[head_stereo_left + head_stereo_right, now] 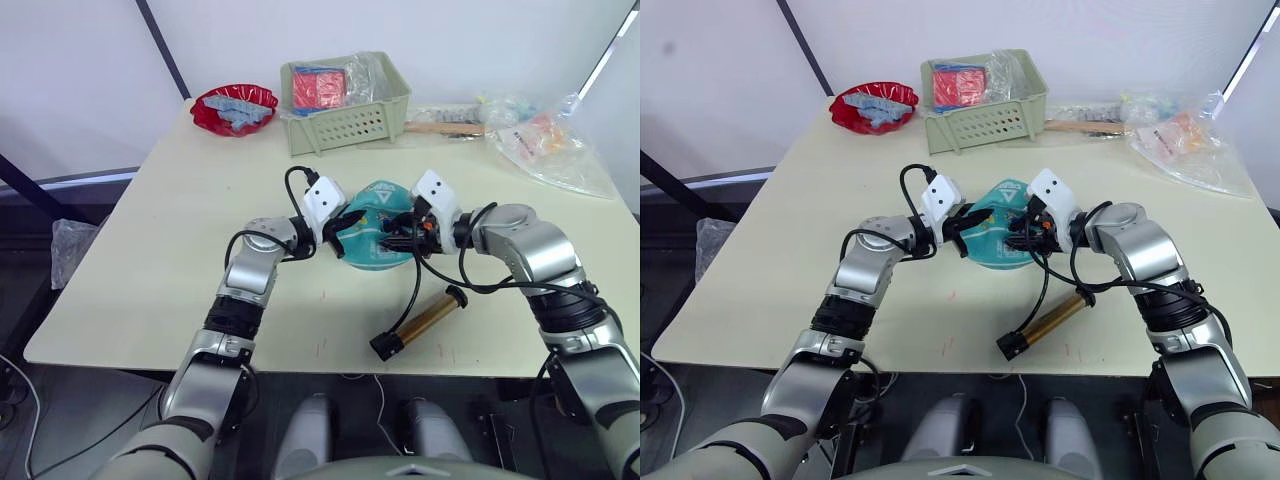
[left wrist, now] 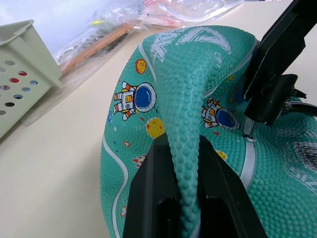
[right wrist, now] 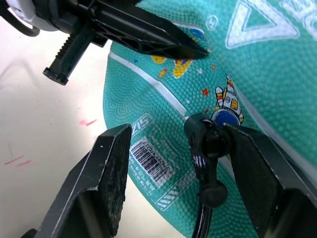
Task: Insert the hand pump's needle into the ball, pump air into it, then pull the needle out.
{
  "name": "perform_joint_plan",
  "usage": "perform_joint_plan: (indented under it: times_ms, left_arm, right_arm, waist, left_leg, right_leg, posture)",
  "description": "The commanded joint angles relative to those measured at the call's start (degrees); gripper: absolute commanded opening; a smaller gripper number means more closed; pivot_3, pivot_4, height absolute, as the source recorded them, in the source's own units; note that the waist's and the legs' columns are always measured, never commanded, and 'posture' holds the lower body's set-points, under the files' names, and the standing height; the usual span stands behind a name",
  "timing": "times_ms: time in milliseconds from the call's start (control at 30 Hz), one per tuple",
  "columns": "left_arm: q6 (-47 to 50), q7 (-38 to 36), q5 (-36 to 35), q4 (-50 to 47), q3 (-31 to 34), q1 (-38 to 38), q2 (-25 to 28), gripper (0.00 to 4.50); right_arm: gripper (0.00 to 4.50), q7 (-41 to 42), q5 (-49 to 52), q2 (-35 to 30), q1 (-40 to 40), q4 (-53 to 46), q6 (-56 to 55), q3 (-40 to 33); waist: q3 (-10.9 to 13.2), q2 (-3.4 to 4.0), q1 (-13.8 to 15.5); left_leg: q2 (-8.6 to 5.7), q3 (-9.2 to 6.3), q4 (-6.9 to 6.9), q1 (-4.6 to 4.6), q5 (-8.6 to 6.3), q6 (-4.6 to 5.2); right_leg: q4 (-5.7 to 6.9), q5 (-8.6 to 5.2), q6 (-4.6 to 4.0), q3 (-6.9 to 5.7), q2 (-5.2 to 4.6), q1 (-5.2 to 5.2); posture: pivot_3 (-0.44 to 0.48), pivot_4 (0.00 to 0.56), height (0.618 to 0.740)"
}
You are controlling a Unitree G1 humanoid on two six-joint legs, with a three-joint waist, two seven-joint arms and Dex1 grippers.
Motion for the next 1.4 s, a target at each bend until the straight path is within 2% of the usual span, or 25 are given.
perform_joint_plan:
  times_ms: [33,967,1067,1133,1200,1400]
  left_arm:
    - [1.33,-1.18,0.66,2.82,-3.8,1.78,-1.1,0.0]
    - [1.08,-1.05,0.82,3.12,-3.94,1.89,-1.42,0.0]
    - [1.02,-1.08,0.86,3.21,-3.98,1.89,-1.44,0.0]
    - [0.99,-1.08,0.87,3.22,-3.98,1.89,-1.45,0.0]
    - [0.96,-1.06,0.87,3.22,-3.96,1.92,-1.49,0.0]
    - [0.8,-1.03,0.94,3.37,-4.03,2.03,-1.53,0.0]
  right_arm:
    - [3.07,0.63,0.23,-0.58,-2.1,-2.33,-1.72,-0.11]
    - [3.07,0.28,-0.56,-1.82,-3.55,-0.31,0.46,1.85]
    - [2.19,0.16,-0.57,-1.8,-3.55,-0.25,0.41,1.79]
    - [1.07,0.07,-0.59,-1.77,-3.55,-0.21,0.39,1.77]
    - [0.33,-0.2,-0.68,-1.62,-3.58,-0.07,0.34,1.63]
    - [0.33,-0.28,-1.25,-1.74,-3.49,0.33,-0.39,2.2]
  waist:
    - [0.0,0.0,0.02]
    - [0.0,0.0,0.08]
    - [0.0,0.0,0.11]
    - [0.0,0.0,0.13]
    - [0.0,0.0,0.12]
    - [-0.01,0.01,0.13]
  left_leg:
    - [0.0,0.0,0.0,0.0,0.0,0.0]
    - [-0.01,0.0,0.04,0.0,0.0,0.0]
    - [-0.01,0.0,0.04,0.01,0.0,0.0]
    - [-0.01,0.0,0.05,0.01,0.0,0.0]
    - [-0.01,0.0,0.06,0.01,0.0,0.0]
    - [-0.02,0.0,0.07,0.01,0.0,0.0]
  right_leg:
    - [0.0,0.0,0.0,0.0,0.0,0.0]
    - [0.01,0.02,0.02,0.0,0.0,0.03]
    - [0.01,0.02,0.03,0.0,0.0,0.03]
    - [0.01,0.03,0.03,0.0,0.0,0.03]
    - [0.01,0.03,0.03,0.0,0.0,0.04]
    - [0.02,0.03,0.04,0.01,0.0,0.04]
  posture:
    - [0.0,0.15,0.738]
    - [0.0,0.15,0.738]
    - [0.0,0.15,0.738]
    - [0.0,0.15,0.738]
    - [0.0,0.15,0.738]
    - [0.0,0.15,0.738]
